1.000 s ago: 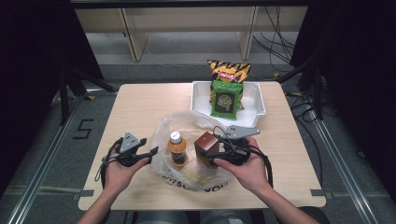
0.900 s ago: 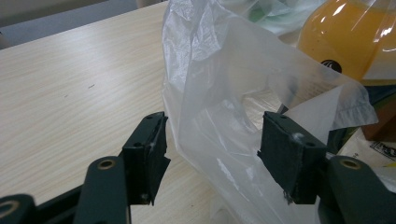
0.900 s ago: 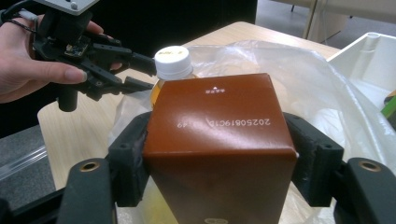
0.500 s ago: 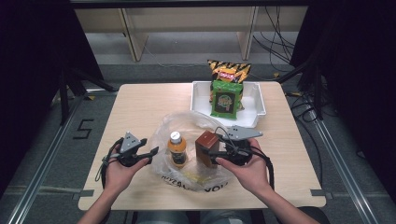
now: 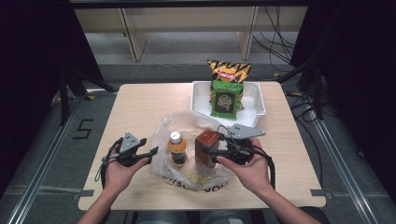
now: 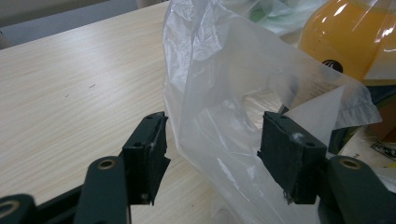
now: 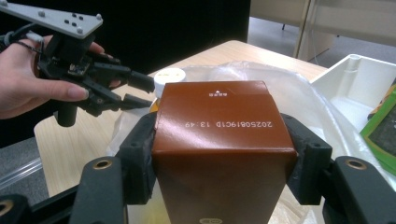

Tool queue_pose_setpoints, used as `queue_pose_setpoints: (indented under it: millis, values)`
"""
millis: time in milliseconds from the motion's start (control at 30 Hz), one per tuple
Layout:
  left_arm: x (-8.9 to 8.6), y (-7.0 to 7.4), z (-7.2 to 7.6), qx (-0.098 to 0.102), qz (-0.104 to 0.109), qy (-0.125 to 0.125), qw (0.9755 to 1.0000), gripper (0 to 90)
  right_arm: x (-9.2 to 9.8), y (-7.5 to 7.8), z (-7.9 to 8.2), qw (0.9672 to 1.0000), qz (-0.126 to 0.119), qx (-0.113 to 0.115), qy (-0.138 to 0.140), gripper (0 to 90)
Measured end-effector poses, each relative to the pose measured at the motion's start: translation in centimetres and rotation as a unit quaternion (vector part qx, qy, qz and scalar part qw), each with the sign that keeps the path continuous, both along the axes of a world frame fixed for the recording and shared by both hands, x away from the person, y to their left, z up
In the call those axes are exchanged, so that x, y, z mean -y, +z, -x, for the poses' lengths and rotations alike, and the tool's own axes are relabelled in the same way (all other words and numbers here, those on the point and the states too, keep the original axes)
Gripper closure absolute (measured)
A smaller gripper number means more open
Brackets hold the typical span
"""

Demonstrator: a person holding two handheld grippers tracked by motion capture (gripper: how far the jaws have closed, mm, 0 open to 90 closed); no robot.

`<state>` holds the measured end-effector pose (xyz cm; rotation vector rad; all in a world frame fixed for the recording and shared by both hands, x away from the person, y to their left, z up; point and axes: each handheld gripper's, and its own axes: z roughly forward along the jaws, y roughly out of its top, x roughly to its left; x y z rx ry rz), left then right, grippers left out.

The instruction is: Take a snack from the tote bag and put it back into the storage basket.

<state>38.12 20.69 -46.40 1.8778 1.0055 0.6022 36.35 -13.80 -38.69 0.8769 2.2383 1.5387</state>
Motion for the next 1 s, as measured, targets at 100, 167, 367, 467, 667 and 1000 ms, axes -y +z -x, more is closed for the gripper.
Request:
queue_pose_setpoints:
  millis: [100, 167, 367, 467, 667, 1000]
  values:
    - [0.0, 0.0, 0.0, -0.001, 0.001, -0.003, 1.0, 40.4, 0.3, 0.3, -0.1, 1.0, -0.003, 0.001, 0.0, 39.0]
    - [0.1, 0.0, 0.0, -0.002, 0.003, -0.002, 1.0, 40.4, 0.3, 0.5, -0.1, 0.9999, -0.013, -0.004, 0.0, 39.0]
    - [0.0, 0.0, 0.0, 0.0, 0.0, -0.001, 1.0, 40.4, 0.7, 1.0, -0.4, 0.9998, -0.01, 0.017, 0.0, 39.0]
    - [0.1, 0.0, 0.0, 0.001, 0.001, -0.001, 1.0, 40.4, 0.8, 1.4, -0.4, 0.9998, -0.017, 0.01, -0.001, 39.0]
    - [0.1, 0.0, 0.0, 0.0, 0.001, 0.0, 1.0, 40.4, 0.8, 1.9, -0.5, 0.9995, -0.027, 0.016, -0.004, 39.0]
    - [0.1, 0.0, 0.0, -0.001, 0.003, -0.003, 1.0, 40.4, 1.2, 2.3, -0.7, 0.9992, -0.033, 0.02, -0.01, 39.1]
